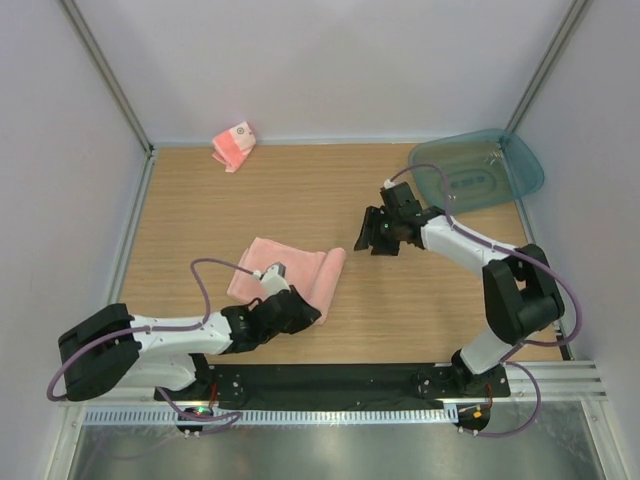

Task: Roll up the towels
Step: Roll the towel

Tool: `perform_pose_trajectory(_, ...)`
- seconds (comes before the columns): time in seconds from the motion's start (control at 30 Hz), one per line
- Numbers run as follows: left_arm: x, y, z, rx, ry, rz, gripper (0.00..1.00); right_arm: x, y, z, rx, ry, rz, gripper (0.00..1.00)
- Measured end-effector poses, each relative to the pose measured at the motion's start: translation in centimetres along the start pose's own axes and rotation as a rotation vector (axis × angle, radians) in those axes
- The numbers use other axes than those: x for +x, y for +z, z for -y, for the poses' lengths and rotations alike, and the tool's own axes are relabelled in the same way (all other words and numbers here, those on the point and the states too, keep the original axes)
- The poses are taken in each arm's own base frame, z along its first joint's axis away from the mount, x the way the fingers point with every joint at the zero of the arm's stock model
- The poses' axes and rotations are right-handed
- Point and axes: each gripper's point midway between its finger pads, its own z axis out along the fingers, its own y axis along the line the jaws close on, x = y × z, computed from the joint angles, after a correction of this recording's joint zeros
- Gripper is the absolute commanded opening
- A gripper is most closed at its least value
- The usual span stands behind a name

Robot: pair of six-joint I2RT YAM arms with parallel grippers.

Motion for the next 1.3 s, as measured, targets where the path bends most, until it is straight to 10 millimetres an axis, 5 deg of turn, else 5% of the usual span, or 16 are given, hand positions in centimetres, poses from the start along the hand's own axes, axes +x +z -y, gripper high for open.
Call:
perform_pose_trajectory(0.3, -0.9, 0.2, -1.5, 0.02, -0.275, -0.039, 0.01, 4.3, -0.5, -3.8, -0.373, 0.021, -0.044, 0.78)
perform_pose_trajectory(0.43, -1.4, 0.4, -1.7, 0.023, -0.392, -0.067, 0.01, 6.4, -0.3, -4.9, -0.493, 0.04, -0.083, 0.79)
perform_pose_trajectory(0.8, -1.4, 1.0, -2.5, 0.105, -0.674, -0.176, 0.01, 7.7, 1.2, -7.5, -0.657, 0.034, -0.088, 0.86)
perform_pose_trajectory(1.13, -1.4, 1.0, -2.3, 0.158, -0.771, -0.219, 0.01, 8.2, 3.6, -8.8, -0.671, 0.003, -0.069, 0.8)
perform_pose_trajectory(1.3, -1.5, 1.0, -2.3, 0.165, -0.783, -0.222, 0.0, 8.4, 4.5, -10.0, -0.689, -0.019, -0.051, 0.6)
